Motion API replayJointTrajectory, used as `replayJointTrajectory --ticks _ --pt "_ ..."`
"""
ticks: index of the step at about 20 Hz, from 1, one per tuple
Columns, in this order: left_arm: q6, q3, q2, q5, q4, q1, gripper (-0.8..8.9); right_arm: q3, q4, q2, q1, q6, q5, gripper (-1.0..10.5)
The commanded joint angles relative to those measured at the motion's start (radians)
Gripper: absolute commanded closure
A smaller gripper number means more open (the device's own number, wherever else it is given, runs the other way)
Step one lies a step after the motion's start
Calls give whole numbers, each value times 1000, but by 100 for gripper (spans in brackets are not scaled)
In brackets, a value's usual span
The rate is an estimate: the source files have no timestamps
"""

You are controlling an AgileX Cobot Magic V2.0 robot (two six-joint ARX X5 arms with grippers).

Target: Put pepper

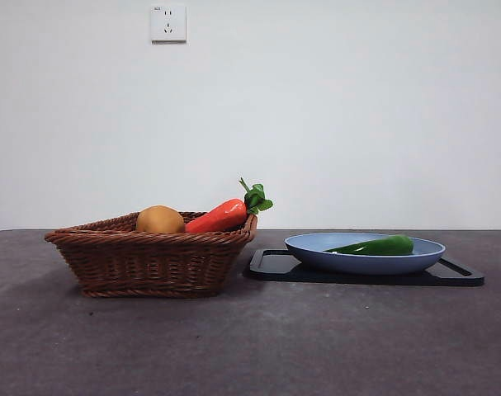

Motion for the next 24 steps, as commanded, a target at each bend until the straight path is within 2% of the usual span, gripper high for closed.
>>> replayJointTrajectory --ticks 1,12,14,16,18,21,24 --pt "-6 -6 -3 4 -4 3 805 19 -14 8 2 3 0 936" --pt "-6 -6 -3 4 -4 3 805 19 -14 8 2 3 0 936" --pt "-6 -6 -3 4 -5 3 805 19 10 7 -13 -61 0 936" --pt "-6 -6 -3 4 -4 3 805 -10 160 -37 -65 -73 -4 936" --pt "-6 -6 -3 3 -4 3 805 -105 390 -127 -106 -33 -5 936" --pt "-6 -6 -3 4 -4 3 805 -379 719 -313 -192 27 -3 936" --pt "-6 -6 -3 4 -4 3 805 -661 950 -503 -274 31 3 936"
